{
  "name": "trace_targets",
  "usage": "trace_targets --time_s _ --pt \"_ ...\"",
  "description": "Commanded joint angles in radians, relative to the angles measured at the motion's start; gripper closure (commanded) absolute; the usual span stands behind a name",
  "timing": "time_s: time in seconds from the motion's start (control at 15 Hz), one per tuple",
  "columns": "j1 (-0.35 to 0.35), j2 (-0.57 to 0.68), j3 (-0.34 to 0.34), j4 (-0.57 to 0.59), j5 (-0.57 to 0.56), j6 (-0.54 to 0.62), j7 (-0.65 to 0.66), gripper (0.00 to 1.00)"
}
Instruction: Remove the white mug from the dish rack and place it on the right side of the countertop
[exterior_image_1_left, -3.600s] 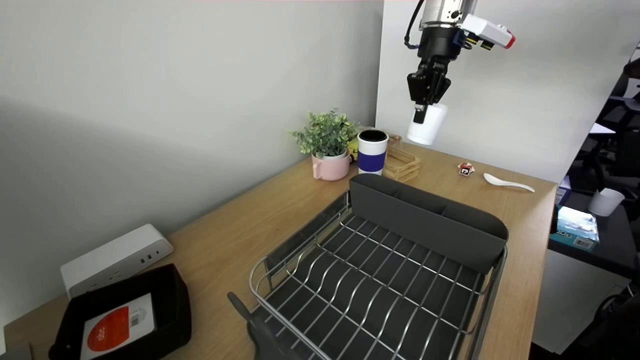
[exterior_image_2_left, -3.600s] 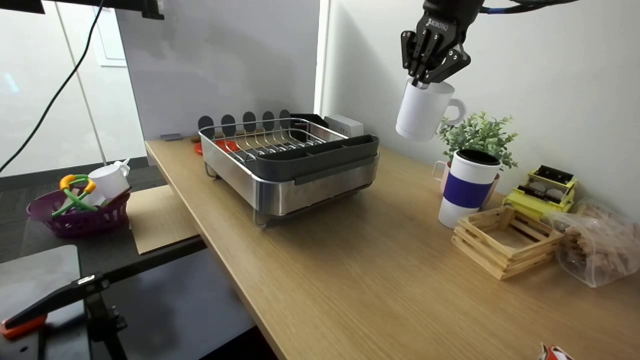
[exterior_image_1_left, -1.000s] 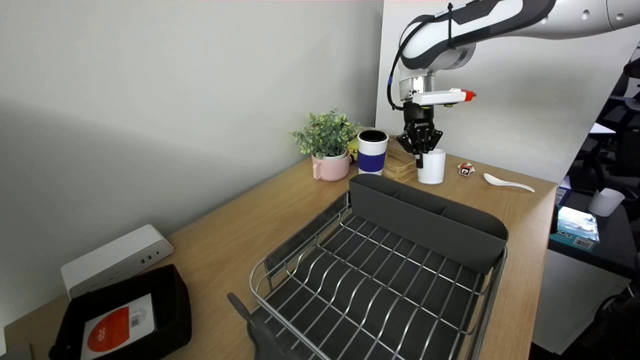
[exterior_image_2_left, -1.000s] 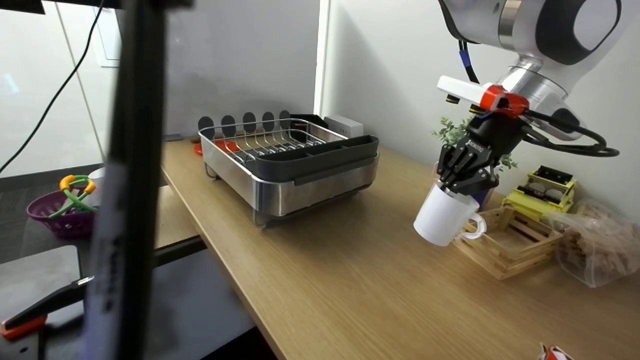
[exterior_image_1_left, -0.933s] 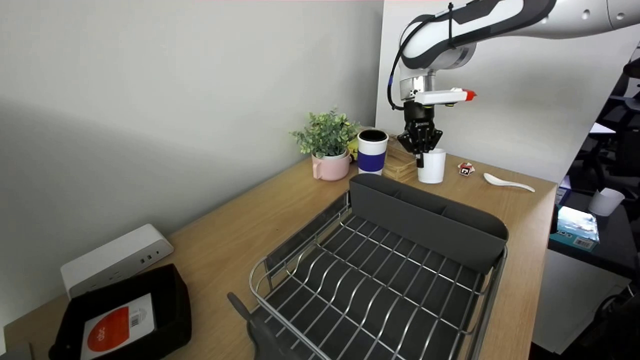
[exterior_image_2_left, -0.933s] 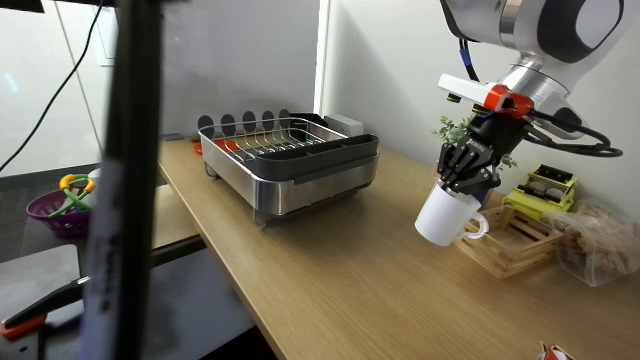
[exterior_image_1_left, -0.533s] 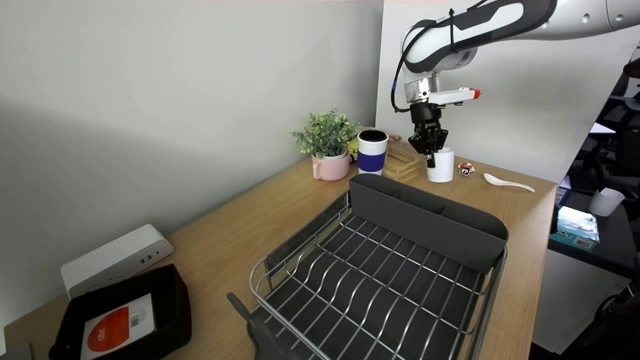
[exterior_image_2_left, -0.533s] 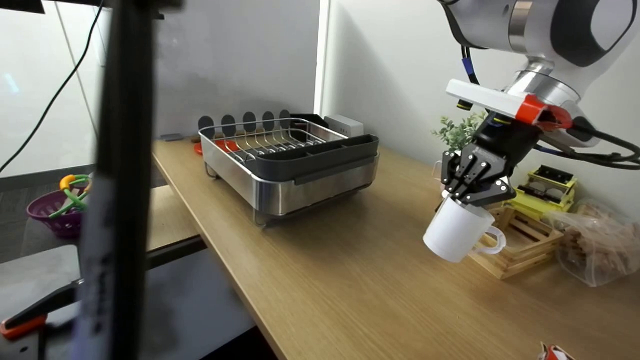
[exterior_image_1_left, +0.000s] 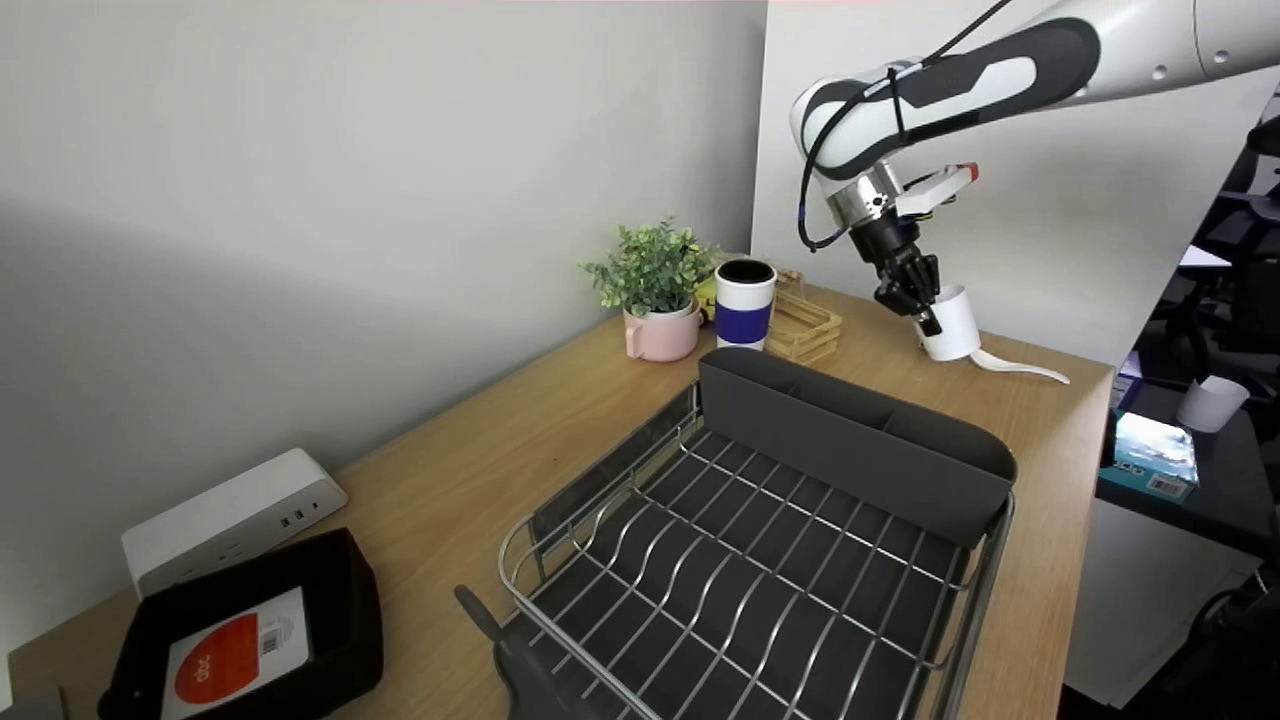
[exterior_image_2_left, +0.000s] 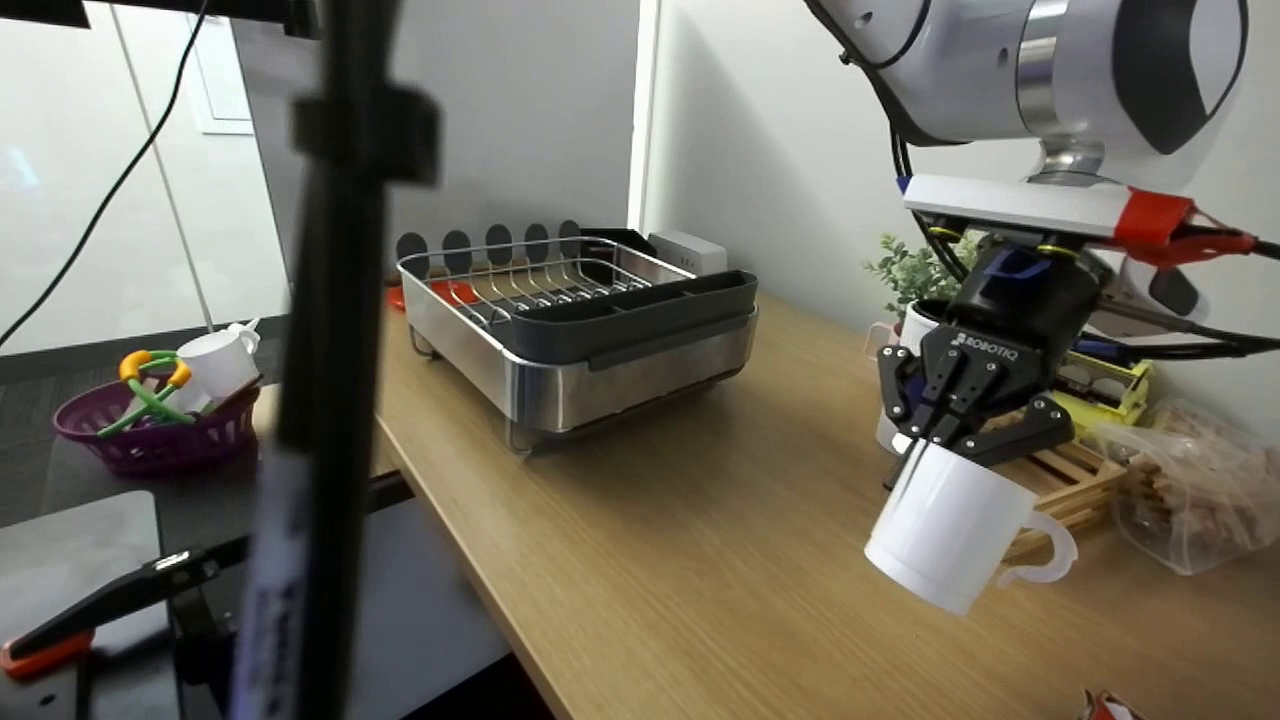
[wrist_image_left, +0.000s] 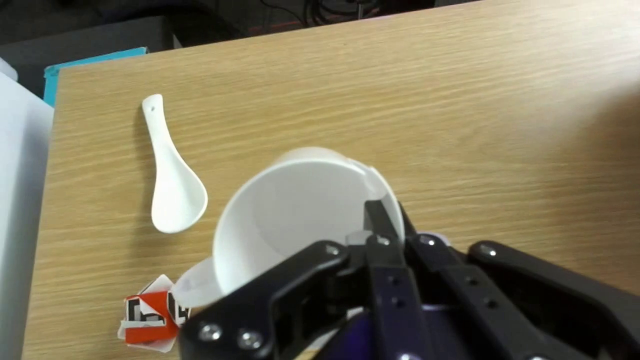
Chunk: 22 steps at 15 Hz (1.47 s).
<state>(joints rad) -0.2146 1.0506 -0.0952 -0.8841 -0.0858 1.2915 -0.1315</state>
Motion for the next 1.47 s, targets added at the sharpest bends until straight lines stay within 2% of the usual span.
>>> trace_targets --time_s 0.0,0.33,0.87,1.27,1.33,1.4 --pt "0.0 0.026 0.005 0.05 -0.013 0.017 -0.04 0.99" --pt "-0.005 0.011 0.033 0.027 -0.001 0.128 -0.099 0.99" --pt "-0.018 0.001 0.044 0.011 -0.018 0.213 -0.344 0.99" --pt "-0.004 0.003 0.021 0.009 -0.04 0.262 -0.371 0.99" --pt "-0.004 0.003 0.02 0.008 -0.045 0.263 -0.37 0.82" --pt "-0.004 0.003 0.02 0.008 -0.05 0.264 -0.37 0.72"
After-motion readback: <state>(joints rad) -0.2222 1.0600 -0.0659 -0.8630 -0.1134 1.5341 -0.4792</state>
